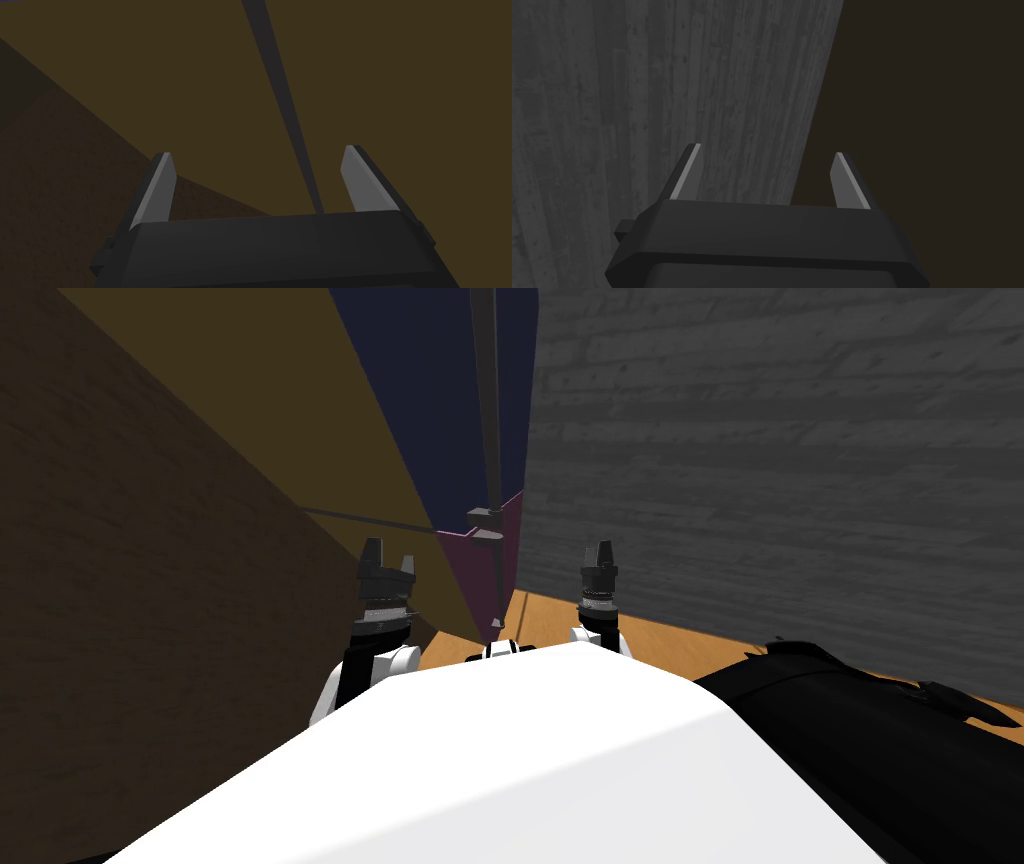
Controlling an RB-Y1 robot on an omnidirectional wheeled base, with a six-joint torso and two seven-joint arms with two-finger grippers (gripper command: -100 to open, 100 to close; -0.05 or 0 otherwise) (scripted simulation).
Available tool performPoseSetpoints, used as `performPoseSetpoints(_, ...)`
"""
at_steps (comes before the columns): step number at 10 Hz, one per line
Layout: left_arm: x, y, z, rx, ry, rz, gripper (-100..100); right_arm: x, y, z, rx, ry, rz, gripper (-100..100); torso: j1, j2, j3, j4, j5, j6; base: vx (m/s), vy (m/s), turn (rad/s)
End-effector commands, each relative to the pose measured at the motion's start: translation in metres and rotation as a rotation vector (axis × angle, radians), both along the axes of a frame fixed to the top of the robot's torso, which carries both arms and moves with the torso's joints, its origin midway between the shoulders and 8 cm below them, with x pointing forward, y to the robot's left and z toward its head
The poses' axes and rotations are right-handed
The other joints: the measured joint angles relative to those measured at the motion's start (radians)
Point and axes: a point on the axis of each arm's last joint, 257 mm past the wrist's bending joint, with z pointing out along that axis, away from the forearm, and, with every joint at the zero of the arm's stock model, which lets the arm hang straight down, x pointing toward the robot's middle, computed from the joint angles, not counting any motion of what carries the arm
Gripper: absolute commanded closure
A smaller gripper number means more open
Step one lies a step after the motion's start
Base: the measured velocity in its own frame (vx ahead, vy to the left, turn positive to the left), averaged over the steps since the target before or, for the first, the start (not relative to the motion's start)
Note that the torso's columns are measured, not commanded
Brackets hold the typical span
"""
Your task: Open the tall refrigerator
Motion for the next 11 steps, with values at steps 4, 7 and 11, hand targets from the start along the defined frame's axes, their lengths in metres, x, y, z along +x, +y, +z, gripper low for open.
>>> performPoseSetpoints(4,0.015,-0.004,-0.007,-0.024,0.093,-0.016,-100,0.0,0.0,0.0,0.0,0.0,0.0,0,0.0,0.0,0.0,0.0,0.0,0.0,-0.002,-0.033,-0.049)
performPoseSetpoints(7,0.022,-0.006,-0.013,-0.035,0.141,-0.022,-100,0.0,0.0,0.0,0.0,0.0,0.0,0,-0.002,-0.002,-0.001,-0.002,0.0,0.003,-0.006,-0.03,-0.031)
performPoseSetpoints(11,0.031,-0.007,-0.026,-0.047,0.208,-0.024,-100,0.0,0.0,0.0,0.0,0.0,0.0,0,-0.009,-0.008,-0.005,-0.004,-0.002,0.008,-0.009,-0.028,-0.035)
